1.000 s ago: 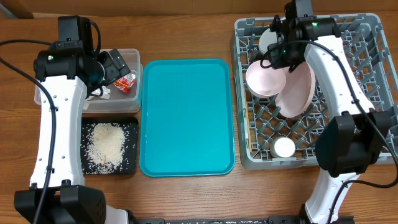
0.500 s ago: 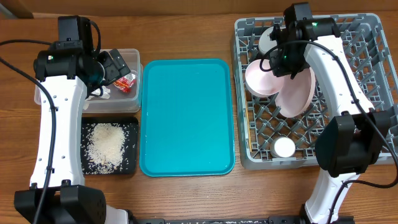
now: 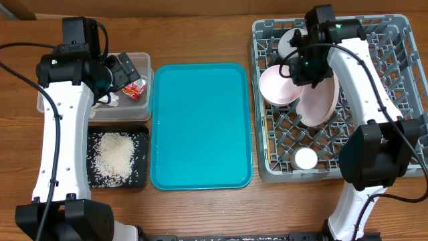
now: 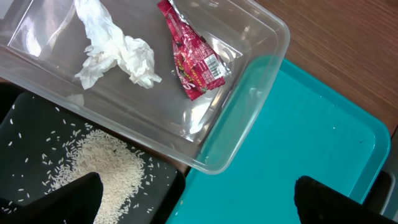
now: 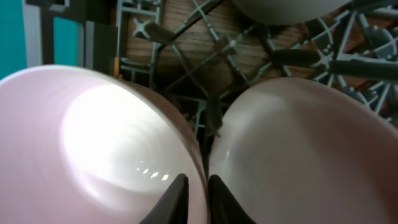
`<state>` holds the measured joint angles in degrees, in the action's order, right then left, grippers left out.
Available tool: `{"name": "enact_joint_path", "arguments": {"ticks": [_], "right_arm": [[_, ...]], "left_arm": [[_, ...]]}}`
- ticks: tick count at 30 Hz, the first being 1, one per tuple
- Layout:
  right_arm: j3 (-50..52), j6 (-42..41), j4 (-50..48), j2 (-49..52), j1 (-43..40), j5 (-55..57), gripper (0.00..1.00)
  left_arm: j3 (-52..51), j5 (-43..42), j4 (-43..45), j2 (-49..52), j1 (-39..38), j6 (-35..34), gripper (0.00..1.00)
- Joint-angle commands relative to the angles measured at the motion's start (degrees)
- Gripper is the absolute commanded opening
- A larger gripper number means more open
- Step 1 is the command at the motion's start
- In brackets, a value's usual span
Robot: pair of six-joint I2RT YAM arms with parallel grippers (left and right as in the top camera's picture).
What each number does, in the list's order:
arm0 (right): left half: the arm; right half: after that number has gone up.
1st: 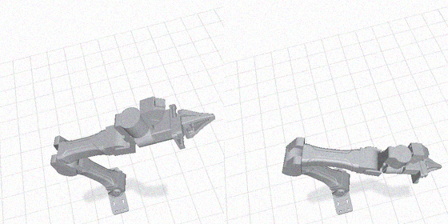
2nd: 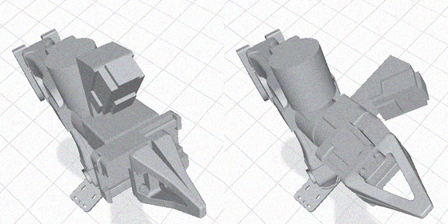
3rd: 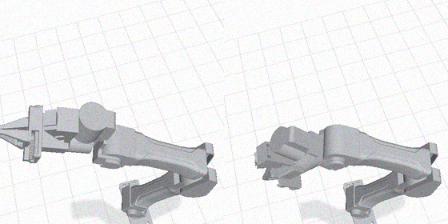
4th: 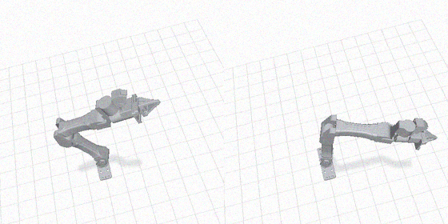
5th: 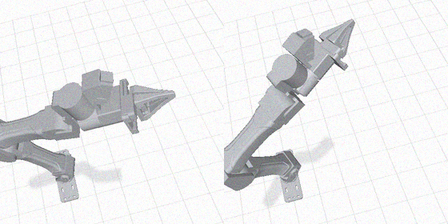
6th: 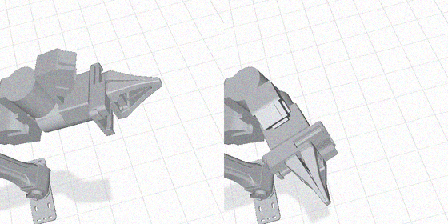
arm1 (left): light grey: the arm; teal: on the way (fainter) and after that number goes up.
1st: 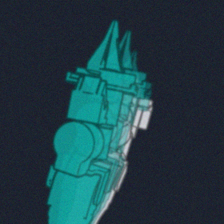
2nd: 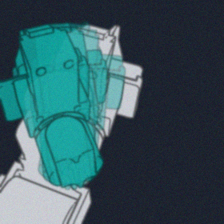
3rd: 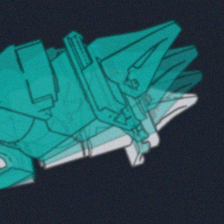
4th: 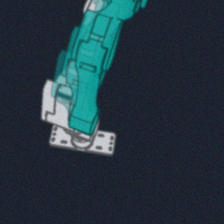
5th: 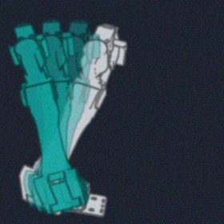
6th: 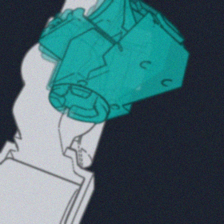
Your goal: Sort waste into correct bins and load items into the dishwasher
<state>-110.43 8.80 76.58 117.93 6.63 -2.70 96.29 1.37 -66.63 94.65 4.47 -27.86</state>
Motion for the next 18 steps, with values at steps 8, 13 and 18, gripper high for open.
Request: {"name": "enact_joint_path", "arguments": {"ticks": [8,13,18], "right_arm": [[-7.0,-0.5,-0.5,0.2,0.1,-0.8,0.04],[-23.7,-8.9,4.2,-0.7,1.0,8.6,0.04],[-29.1,-20.5,8.9,-2.2,6.1,44.2,0.04]], "left_arm": [[0.5,0.5,0.0,-0.3,-0.4,1.3,1.0],[0.5,0.5,0.0,-0.3,-0.4,1.3,1.0],[0.5,0.5,0.0,-0.3,-0.4,1.3,1.0]]}}
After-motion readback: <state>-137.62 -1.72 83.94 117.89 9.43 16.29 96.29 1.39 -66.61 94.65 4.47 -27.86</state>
